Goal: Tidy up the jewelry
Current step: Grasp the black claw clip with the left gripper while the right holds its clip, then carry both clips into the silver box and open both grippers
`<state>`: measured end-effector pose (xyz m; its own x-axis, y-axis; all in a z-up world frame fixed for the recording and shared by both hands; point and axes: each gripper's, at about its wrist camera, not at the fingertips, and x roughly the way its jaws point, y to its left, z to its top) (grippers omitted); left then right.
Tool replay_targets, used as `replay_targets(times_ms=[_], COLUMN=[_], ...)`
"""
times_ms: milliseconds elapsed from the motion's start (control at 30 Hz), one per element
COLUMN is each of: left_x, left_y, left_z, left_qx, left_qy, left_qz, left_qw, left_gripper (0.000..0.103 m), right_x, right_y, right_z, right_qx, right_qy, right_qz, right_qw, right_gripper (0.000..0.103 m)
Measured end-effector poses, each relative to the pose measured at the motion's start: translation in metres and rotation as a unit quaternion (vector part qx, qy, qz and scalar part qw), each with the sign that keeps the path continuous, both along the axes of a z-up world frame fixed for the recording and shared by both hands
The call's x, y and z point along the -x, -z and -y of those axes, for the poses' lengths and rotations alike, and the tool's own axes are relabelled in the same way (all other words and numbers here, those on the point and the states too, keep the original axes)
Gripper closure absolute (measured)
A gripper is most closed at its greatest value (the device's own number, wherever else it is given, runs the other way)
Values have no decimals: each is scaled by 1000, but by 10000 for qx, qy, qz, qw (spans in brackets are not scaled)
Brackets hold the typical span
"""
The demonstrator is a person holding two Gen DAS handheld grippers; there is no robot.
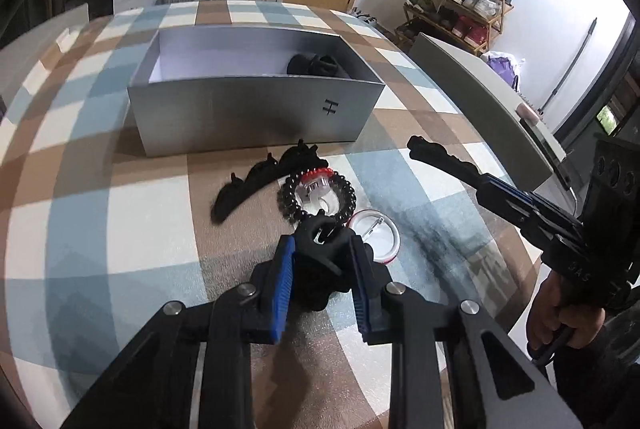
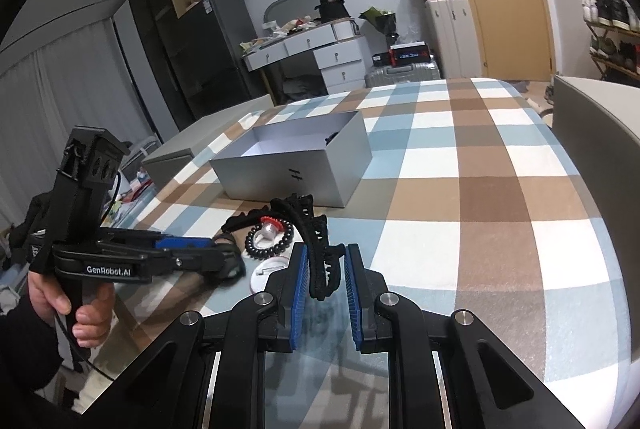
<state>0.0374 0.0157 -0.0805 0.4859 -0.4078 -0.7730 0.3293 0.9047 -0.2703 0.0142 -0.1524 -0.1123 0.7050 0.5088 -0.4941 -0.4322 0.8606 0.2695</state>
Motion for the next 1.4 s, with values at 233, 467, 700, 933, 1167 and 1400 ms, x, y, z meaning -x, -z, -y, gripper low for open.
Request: replay_targets(times_ms=[233,467,700,933,1167,1400], left_x=[5,8,16,14,-1,-21], left_y=[4,1,-17,-38,-55,-66], left_z=[0,2,-9,-21,-33,-42], left_qx=[82,-91,-29,-24,42,110], left_qy=[54,37,-68,-207,-222,-287], left_qz=[25,86,415,745,1042,1240], left_qw=[9999,9999,9991,9970,9943,9918], left_gripper=[82,82,82,82,82,82], right_x=[2,4,6,0,-12,-34], right_y=[-2,-7,-19,-30,-43,-57], right_z=[-3,-11,-22,-39,-53,-64], right_qx=[8,78,28,-62,-184,-226], right_qy=[-12,-71,-221,-362,-534,-669], right_qz=[-10,36,131,181,237,345], right_qw=[10000,9999,9997,9992,9981,9969], right_gripper=[85,85,85,85,85,85])
